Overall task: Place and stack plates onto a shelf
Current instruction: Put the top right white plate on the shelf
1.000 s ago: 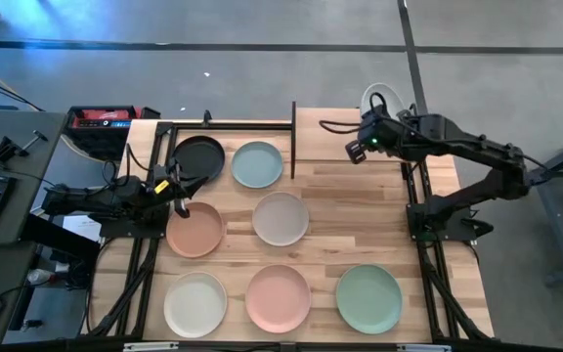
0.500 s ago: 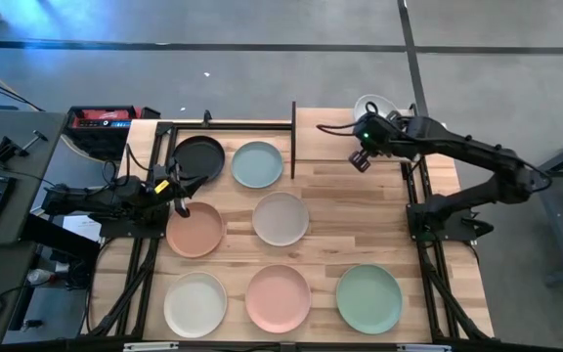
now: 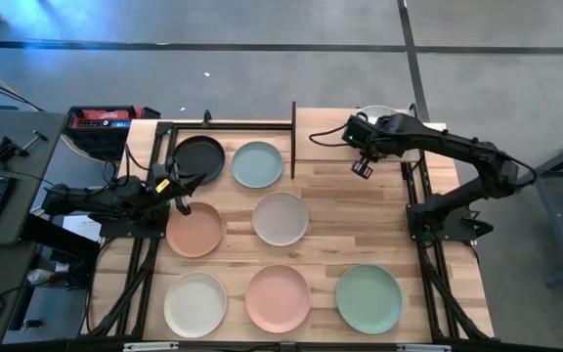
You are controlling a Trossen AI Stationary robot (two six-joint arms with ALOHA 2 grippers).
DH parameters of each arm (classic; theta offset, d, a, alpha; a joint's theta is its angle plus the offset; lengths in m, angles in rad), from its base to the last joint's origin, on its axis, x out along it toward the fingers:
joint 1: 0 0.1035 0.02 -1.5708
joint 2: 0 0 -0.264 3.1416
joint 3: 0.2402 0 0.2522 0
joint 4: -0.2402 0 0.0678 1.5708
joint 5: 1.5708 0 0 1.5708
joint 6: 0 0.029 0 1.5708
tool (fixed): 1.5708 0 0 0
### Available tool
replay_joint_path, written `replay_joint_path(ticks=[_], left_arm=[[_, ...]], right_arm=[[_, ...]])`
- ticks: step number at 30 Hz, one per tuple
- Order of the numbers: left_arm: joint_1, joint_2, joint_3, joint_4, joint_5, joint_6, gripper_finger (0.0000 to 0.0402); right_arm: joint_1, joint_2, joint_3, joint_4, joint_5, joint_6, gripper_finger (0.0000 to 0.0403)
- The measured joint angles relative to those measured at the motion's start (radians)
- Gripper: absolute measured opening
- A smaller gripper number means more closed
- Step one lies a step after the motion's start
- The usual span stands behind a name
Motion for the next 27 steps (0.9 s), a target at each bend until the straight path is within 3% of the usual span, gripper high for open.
replay_joint_path(ticks=[9, 27], left_arm=[[0.000, 0.000, 0.000, 0.000, 0.000, 0.000, 0.0000], [0.000, 0.000, 0.000, 0.000, 0.000, 0.000, 0.0000]], right_arm=[[-0.044, 0.032, 0.000, 0.005, -0.098, -0.009, 0.0000], [-0.095, 0.031, 0.001, -0.043, -0.172, 0.044, 0.0003]])
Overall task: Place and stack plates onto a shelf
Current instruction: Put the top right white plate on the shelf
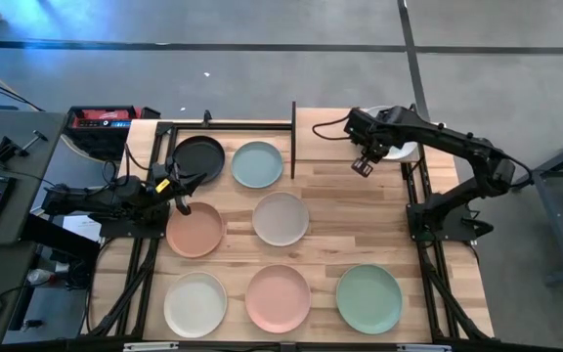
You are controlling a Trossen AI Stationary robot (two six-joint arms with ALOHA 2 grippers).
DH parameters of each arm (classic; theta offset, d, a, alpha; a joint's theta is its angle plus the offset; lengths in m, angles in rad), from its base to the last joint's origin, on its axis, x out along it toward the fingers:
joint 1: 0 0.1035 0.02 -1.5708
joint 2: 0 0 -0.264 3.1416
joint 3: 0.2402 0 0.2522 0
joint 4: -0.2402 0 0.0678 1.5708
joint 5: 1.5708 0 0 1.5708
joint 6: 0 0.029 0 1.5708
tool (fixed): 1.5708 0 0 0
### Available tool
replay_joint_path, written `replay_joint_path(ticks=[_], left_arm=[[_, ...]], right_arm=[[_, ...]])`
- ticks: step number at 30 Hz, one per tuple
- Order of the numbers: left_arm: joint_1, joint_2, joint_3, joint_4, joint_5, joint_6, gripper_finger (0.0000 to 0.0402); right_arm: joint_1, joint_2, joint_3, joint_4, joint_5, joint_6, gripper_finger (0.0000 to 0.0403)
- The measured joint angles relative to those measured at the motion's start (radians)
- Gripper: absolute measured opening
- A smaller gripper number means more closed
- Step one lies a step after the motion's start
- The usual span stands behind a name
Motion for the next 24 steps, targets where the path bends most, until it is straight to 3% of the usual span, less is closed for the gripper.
replay_joint_path(ticks=[4, 8, 13, 24], left_arm=[[0.000, 0.000, 0.000, 0.000, 0.000, 0.000, 0.0000], [0.000, 0.000, 0.000, 0.000, 0.000, 0.000, 0.0000], [0.000, 0.000, 0.000, 0.000, -0.001, 0.000, 0.0000], [0.000, 0.000, 0.000, 0.000, -0.047, 0.000, 0.0000]], right_arm=[[0.000, 0.000, 0.000, -0.002, 0.016, 0.000, 0.0026], [-0.014, 0.000, 0.000, -0.003, -0.050, -0.015, 0.0038], [-0.014, 0.000, 0.000, -0.006, -0.034, -0.008, 0.0046], [-0.014, 0.000, 0.014, -0.018, 0.005, -0.040, 0.0107]])
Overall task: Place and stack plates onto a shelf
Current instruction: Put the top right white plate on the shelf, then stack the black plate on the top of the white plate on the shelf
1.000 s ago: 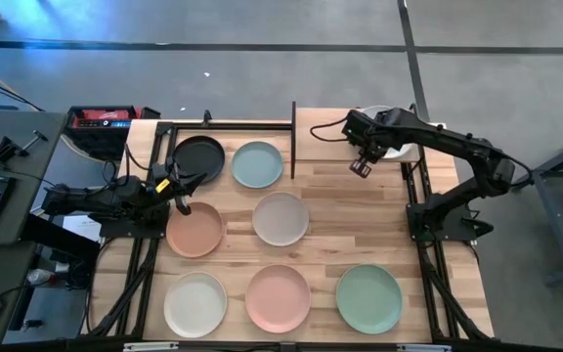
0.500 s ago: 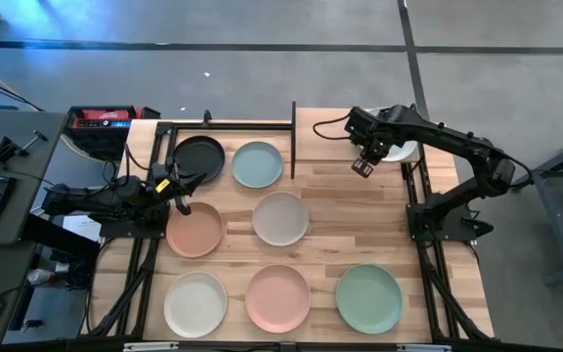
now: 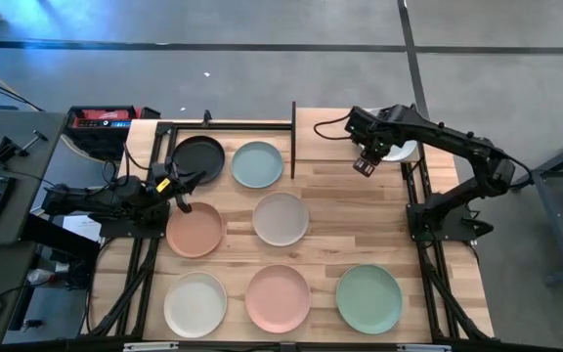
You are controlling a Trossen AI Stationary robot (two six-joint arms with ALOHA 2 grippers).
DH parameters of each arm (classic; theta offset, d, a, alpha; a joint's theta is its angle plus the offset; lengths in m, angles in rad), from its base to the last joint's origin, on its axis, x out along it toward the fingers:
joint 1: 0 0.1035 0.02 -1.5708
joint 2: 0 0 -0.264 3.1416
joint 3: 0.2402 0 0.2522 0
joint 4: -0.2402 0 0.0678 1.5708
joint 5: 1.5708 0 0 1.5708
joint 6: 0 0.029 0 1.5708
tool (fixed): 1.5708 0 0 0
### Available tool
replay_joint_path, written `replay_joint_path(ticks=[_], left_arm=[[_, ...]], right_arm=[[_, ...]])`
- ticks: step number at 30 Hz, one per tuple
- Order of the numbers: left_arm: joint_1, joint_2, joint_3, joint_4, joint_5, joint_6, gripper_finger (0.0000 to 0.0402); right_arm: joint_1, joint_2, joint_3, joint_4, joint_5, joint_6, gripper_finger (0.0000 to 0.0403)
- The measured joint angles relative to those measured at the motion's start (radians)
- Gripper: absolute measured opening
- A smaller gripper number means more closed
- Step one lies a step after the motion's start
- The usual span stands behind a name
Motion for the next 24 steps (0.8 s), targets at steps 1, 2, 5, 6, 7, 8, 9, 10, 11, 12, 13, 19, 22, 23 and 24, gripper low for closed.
replay_joint_path(ticks=[1, 2, 5, 6, 7, 8, 9, 10, 11, 12, 13, 19, 22, 23, 24], left_arm=[[0.000, 0.000, 0.000, 0.000, -0.002, 0.000, 0.0000], [0.000, 0.000, 0.000, 0.000, -0.002, 0.000, 0.0000], [0.000, 0.000, 0.000, 0.000, -0.002, 0.000, 0.0000], [0.000, 0.000, 0.000, 0.000, -0.002, 0.000, 0.0000], [0.000, 0.000, 0.000, 0.000, -0.002, 0.000, 0.0000], [0.000, 0.000, 0.000, 0.000, -0.002, 0.000, 0.0000], [0.000, 0.000, 0.000, 0.000, -0.002, 0.000, 0.0000], [0.000, 0.000, 0.000, 0.000, -0.002, 0.000, 0.0000], [0.000, 0.000, 0.000, 0.000, -0.002, -0.002, 0.0000], [0.000, 0.000, 0.000, 0.000, -0.003, -0.011, 0.0000], [0.000, 0.000, 0.000, 0.000, -0.003, -0.021, 0.0000], [0.000, 0.000, 0.000, 0.046, -0.004, -0.071, 0.0000], [0.000, 0.000, 0.000, 0.109, -0.004, -0.070, 0.0000], [0.000, 0.000, 0.000, 0.124, -0.004, -0.070, 0.0000], [0.000, 0.000, 0.007, 0.124, -0.004, -0.070, 0.0000]], right_arm=[[0.000, 0.000, 0.010, 0.001, -0.002, -0.003, 0.0108], [0.000, 0.000, 0.020, -0.001, -0.007, -0.005, 0.0108], [0.000, 0.000, 0.052, -0.003, -0.020, -0.006, 0.0108], [0.000, 0.000, 0.063, -0.005, -0.025, -0.006, 0.0108], [0.000, 0.000, 0.073, -0.010, -0.030, -0.006, 0.0108], [0.000, 0.000, 0.084, -0.015, -0.037, -0.006, 0.0108], [0.000, 0.000, 0.094, -0.016, -0.047, -0.006, 0.0108], [0.002, 0.000, 0.106, -0.018, -0.053, -0.006, 0.0108], [0.002, 0.000, 0.118, -0.021, -0.064, -0.006, 0.0108], [0.002, 0.000, 0.132, -0.022, -0.082, -0.006, 0.0108], [0.002, 0.000, 0.149, -0.022, -0.104, -0.005, 0.0108], [0.002, 0.000, 0.266, -0.016, -0.271, 0.030, 0.0108], [0.002, 0.000, 0.324, -0.003, -0.342, 0.054, 0.0108], [0.003, 0.000, 0.343, -0.001, -0.365, 0.062, 0.0108], [0.005, 0.000, 0.361, 0.002, -0.387, 0.069, 0.0108]])
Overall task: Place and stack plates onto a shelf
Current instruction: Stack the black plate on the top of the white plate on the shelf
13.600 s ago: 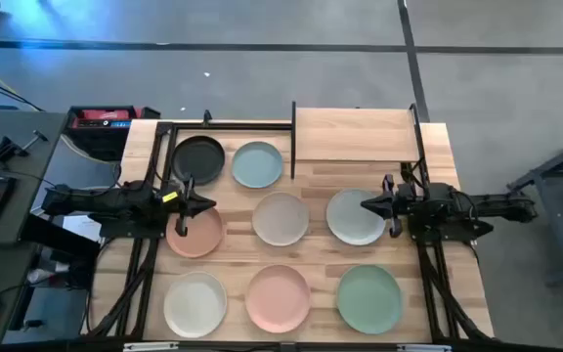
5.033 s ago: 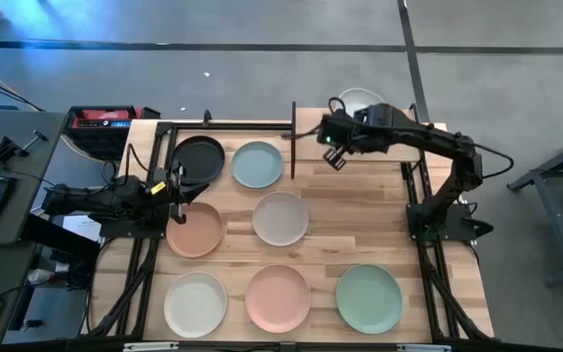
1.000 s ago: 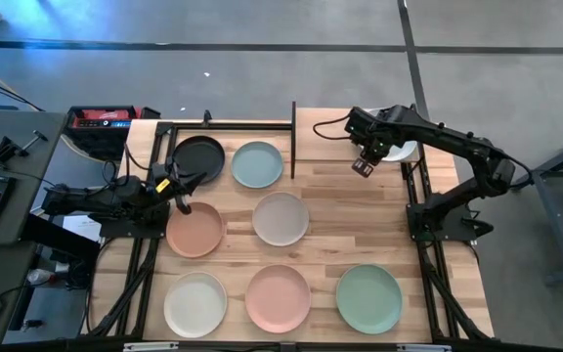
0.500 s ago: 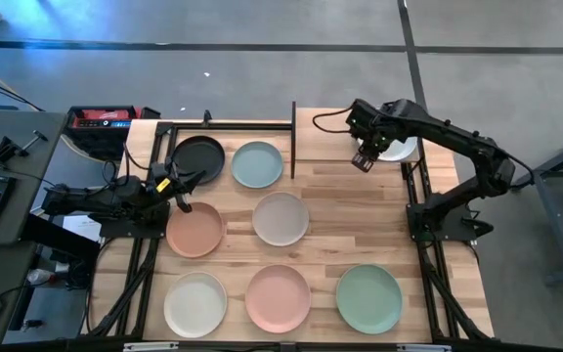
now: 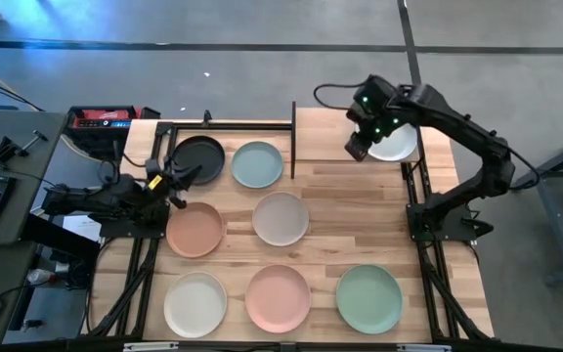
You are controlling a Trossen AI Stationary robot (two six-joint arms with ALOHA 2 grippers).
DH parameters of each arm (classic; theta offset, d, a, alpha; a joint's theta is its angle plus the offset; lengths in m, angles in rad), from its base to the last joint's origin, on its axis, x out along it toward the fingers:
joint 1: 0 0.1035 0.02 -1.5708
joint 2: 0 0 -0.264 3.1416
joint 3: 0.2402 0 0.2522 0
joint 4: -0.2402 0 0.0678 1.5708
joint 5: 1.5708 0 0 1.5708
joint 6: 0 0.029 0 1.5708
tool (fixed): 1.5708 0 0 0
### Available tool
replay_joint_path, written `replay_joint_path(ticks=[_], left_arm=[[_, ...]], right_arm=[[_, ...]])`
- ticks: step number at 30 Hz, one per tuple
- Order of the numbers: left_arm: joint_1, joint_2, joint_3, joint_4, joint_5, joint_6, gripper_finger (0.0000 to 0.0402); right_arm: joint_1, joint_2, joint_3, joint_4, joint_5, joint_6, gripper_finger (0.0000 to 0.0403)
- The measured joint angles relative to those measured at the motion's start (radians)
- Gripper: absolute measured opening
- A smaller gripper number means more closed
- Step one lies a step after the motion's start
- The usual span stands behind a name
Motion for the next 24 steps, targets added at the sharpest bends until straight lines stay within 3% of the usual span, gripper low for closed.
replay_joint_path(ticks=[9, 24], left_arm=[[0.000, 0.083, 0.190, -0.121, -0.017, 0.111, 0.0000], [-0.002, 0.329, 0.437, -0.077, -0.053, 0.409, 0.0000]], right_arm=[[0.086, 0.000, 0.107, 0.022, -0.036, 0.055, 0.0108], [0.191, 0.000, 0.110, 0.053, 0.032, 0.210, 0.0108]])
